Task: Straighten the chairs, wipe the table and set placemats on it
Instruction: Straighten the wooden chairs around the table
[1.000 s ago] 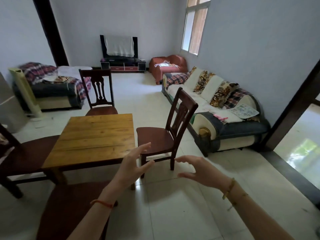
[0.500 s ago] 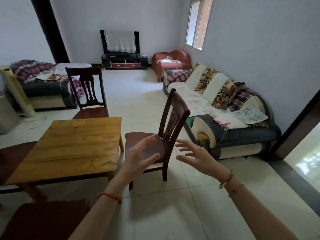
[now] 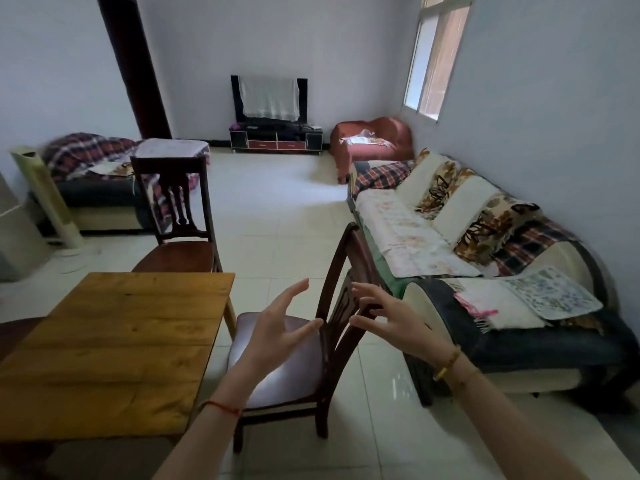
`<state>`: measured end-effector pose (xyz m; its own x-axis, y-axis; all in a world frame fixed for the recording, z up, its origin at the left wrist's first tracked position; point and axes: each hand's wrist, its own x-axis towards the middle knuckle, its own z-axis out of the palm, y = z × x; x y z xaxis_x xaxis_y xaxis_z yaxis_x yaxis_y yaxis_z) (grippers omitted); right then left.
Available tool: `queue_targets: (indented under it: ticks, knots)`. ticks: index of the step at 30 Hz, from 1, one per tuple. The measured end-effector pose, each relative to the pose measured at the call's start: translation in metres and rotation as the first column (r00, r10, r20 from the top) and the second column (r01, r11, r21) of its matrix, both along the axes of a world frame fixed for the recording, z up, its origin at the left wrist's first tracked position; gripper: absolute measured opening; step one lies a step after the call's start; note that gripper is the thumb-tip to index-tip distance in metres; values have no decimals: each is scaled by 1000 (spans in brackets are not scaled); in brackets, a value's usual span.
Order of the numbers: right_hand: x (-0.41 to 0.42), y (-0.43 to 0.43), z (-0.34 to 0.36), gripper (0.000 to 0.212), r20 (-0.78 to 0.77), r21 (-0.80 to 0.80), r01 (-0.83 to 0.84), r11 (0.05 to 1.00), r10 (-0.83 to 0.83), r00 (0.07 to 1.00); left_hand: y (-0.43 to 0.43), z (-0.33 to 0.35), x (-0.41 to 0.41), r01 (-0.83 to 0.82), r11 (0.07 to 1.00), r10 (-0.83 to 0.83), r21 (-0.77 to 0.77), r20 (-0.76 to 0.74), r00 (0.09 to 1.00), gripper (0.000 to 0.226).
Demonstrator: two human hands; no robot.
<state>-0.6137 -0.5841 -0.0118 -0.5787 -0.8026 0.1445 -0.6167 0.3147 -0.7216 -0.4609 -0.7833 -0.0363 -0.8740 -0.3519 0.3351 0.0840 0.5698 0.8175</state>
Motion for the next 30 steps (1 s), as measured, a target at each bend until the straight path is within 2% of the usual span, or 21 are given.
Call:
queue_targets:
  ticks: [5,11,17,21,25,30]
  knots:
    - [-105,-32,-11,85,26,-38,-135,990,136,990,-3,-5,-85,-124,992,124,-29,1,992,72]
    - [-226,-68,-14,79,34,-20,-358,934,358,933,14,-14,-173,-368,930,368,14,5,930,71]
    - [-310,-101,-20,73,97,-13,-574,819,573,814,51,-18,-231,-603,787,601,129,59,797,68]
    - [-345,-129,-34,69,124,6,-692,722,686,717,64,-30,-253,-734,663,724,146,122,679,67]
    - [-370,-163,-50,64,137,17,-781,625,772,621,69,-44,-270,-835,523,818,172,172,549,64]
    - [-400,-203,-69,61,136,24,-850,526,841,524,66,-58,-292,-899,403,881,173,191,432,66]
